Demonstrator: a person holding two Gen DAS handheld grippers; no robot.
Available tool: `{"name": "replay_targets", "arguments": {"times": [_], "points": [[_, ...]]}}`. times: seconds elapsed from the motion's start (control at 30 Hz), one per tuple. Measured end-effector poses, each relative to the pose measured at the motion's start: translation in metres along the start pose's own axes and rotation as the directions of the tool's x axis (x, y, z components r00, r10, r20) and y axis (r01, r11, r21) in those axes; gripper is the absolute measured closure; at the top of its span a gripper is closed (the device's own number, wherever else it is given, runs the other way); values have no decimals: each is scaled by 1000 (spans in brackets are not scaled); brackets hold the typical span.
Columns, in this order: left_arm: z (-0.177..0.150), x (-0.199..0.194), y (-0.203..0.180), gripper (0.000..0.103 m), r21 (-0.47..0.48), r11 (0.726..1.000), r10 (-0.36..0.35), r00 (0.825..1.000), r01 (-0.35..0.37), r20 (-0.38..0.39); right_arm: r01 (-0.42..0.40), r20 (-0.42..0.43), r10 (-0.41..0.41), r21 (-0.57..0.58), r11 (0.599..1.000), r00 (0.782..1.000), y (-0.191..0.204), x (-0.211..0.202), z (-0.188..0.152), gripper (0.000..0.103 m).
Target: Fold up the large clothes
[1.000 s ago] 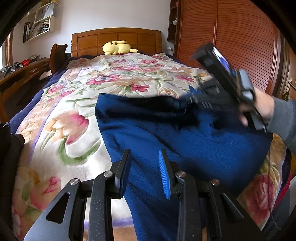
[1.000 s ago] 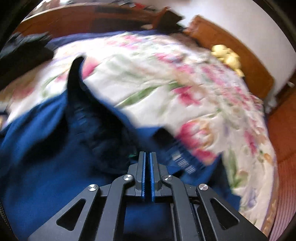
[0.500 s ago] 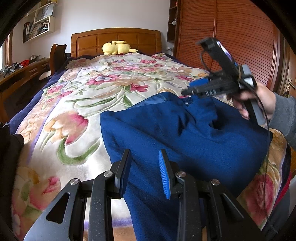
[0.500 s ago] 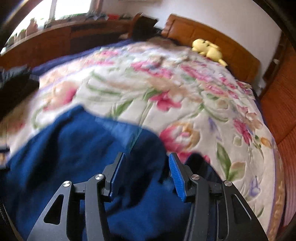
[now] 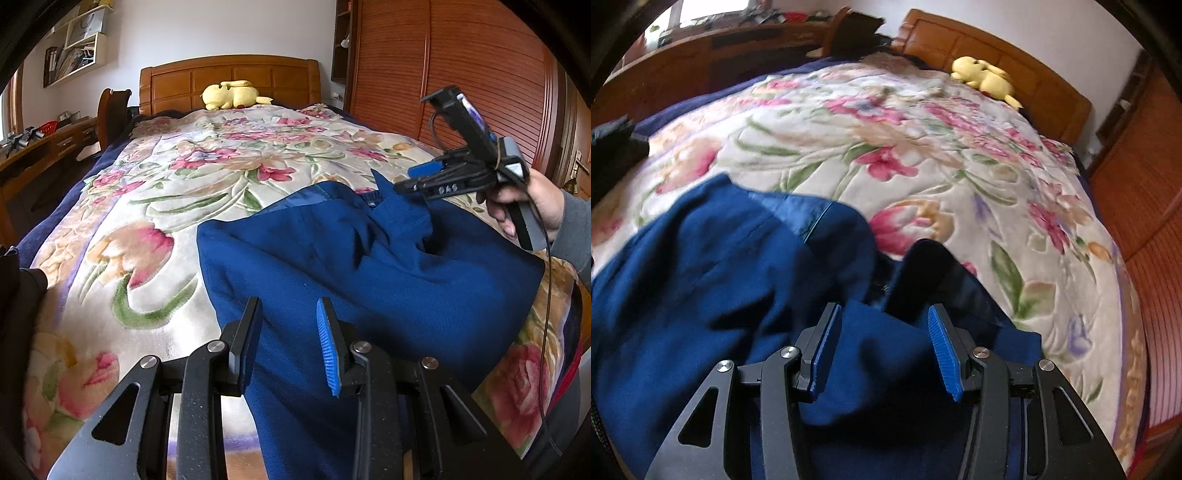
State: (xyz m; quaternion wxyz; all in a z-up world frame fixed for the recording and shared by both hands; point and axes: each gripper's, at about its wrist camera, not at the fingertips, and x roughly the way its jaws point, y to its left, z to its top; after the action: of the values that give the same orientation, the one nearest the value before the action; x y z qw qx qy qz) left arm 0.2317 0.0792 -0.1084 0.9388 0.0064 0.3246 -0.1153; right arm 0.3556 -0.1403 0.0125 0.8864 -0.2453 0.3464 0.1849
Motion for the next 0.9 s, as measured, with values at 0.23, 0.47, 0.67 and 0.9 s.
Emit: {"name": "replay_targets", "arguments": {"times": [0.23, 0.47, 0.67, 0.9], "points": [[-1, 0, -1, 72, 2, 1000, -5, 1000, 5, 0, -52, -21, 54, 97, 994, 998, -3, -5, -17, 53], [-1, 0, -1, 72, 3, 1000, -5, 1000, 5, -3, -121, -48, 127, 114, 986, 991, -9, 5, -18, 97], [-2, 1, -2, 72, 3, 1000, -7, 1000, 7, -6, -74, 14, 74, 28, 997, 997, -3, 14, 5, 100], [-1, -2, -3, 72, -1, 1000, -16, 1000, 16, 3, 39, 99, -41, 17, 999, 994, -3, 28, 31, 101]]}}
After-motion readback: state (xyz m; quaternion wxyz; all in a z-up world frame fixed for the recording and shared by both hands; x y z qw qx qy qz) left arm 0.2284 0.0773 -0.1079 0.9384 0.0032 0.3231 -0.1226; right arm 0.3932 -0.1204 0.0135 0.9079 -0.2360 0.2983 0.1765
